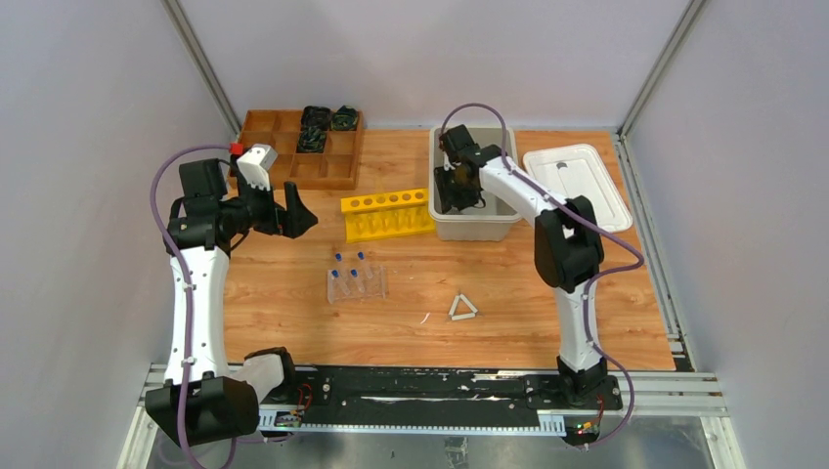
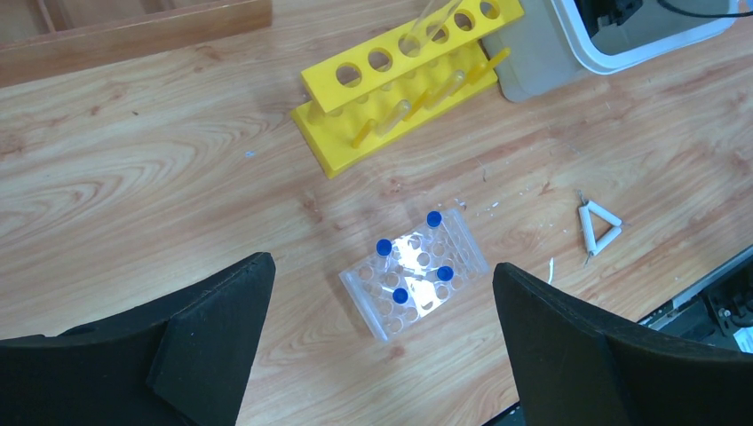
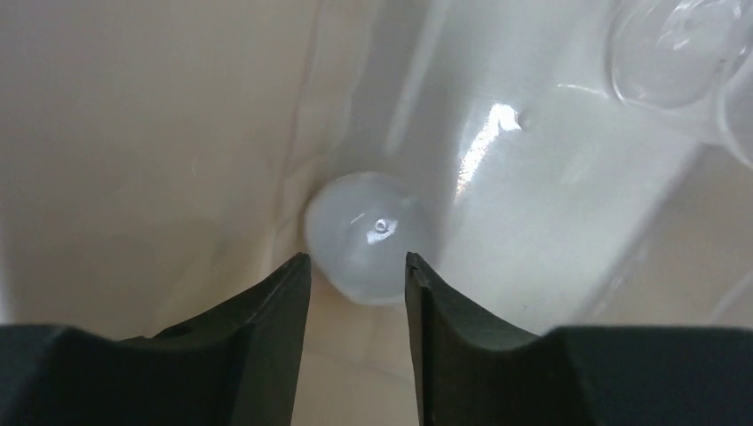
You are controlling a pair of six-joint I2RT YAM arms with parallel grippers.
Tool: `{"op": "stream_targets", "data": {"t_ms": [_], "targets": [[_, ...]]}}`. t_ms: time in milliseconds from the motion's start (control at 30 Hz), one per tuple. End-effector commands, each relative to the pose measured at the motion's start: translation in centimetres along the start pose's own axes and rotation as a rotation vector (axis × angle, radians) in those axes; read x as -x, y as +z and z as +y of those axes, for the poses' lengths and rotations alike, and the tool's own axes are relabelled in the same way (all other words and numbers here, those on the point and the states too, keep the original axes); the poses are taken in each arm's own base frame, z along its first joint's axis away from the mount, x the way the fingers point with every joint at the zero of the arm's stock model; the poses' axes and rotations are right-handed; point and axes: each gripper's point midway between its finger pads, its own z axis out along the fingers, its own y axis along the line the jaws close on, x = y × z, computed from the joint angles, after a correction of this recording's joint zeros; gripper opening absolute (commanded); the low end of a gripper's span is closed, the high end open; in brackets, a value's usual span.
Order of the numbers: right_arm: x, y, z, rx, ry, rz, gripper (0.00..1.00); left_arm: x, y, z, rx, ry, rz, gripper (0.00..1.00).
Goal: Organize the chemistry lab equipment
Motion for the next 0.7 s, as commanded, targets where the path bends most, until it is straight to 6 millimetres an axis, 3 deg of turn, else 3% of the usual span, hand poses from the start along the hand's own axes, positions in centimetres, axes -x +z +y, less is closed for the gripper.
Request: {"op": "stream_targets", "data": {"t_ms": [0,167,233,333,467,567,667], "targets": [[4.9,-7.1,1.2,0.081,0.022,-0.206,0.48,0.2,-0.3,-0.6,-0.018,0.024,-0.010,1.00],[6.0,-14.3,1.2,0.086,0.042,-0.346,0.49,0.4,-0.5,-0.8,-0.023,0.032,-0.020,1.00],[4.9,-16.6,1.4,0.079,0.038,-0.381,0.48,0.3,-0.5,-0.9,-0.024,0.035,-0.021,1.00],[1.0,-18.6,1.9,0.070,0.002,-0.400,0.45,0.2,-0.5,-0.9,-0.025,0.033,-0.018,1.00],[-6.9,-17.8,4.0,0.094,-0.095,-0.343,0.44,0.1,-0.5,-1.1,-0.036,0.034,-0.017,1.00],[-13.0,-15.4,5.3,0.079,-0.189,-0.267,0.45,0.0,-0.4,-1.2,-0.043,0.027,-0.016,1.00],[-17.8,-12.9,5.4,0.077,-0.204,-0.165,0.45,-0.2,-0.3,-1.2,-0.045,0.026,-0.013,1.00]]}}
